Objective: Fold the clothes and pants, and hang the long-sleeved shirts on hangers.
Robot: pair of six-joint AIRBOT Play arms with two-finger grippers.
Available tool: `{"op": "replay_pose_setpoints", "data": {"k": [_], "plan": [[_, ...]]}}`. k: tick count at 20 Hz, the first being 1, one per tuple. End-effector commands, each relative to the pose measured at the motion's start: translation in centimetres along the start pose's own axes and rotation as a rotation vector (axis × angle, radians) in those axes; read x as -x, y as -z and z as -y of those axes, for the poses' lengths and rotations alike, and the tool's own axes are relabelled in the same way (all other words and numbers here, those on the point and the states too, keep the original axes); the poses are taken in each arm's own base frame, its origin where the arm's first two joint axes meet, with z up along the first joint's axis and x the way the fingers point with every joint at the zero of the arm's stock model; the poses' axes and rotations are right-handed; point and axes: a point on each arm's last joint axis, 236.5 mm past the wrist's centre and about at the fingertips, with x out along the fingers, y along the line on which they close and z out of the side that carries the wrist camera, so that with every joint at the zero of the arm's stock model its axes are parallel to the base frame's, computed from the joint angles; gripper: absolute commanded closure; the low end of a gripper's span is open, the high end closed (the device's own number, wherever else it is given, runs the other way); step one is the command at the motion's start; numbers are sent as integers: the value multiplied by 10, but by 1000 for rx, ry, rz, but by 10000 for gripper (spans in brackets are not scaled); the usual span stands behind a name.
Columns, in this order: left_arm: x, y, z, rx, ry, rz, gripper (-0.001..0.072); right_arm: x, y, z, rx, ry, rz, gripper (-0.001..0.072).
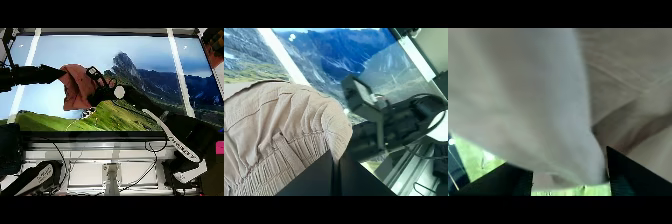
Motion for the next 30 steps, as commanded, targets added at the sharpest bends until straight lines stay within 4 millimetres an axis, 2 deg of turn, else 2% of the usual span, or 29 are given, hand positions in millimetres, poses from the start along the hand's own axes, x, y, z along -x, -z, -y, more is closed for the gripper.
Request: {"op": "replay_pose_setpoints", "data": {"k": [1,4,7,9,12,13,15,18,20,22,24,26,27,28,29,30], "plan": [[0,0,1,-3,2,-1,690,-11,-6,11,-16,42,51,344],[1,0,1,-3,0,1,690,-9,-10,22,34,85,63,700],[3,-6,-7,0,-29,28,690,15,-6,42,173,140,-6,703],[10,-14,-21,11,-73,65,690,48,-8,64,214,185,-44,703],[24,-23,-31,11,-116,103,691,117,-33,101,208,280,-2,704],[26,-27,-25,5,-107,117,690,146,-47,107,205,314,41,704],[31,-38,-7,-10,-76,161,691,202,-73,109,236,381,113,704],[48,-57,35,-66,-36,241,691,283,-100,89,322,475,200,704],[59,-62,69,-81,-22,266,692,334,-114,60,350,493,281,704],[72,-62,109,-117,-8,296,692,376,-112,32,370,491,318,704],[87,-58,145,-103,3,330,692,409,-106,2,369,467,354,704],[100,-52,173,-88,-2,361,692,433,-106,-25,362,425,417,704],[105,-50,178,-97,-27,371,691,441,-107,-33,363,415,445,704],[108,-47,176,-80,-68,375,691,445,-108,-36,366,418,457,704],[110,-43,165,-59,-128,368,691,443,-107,-33,365,420,445,704],[112,-36,146,-36,-213,344,691,434,-104,-29,358,413,416,704]]}}
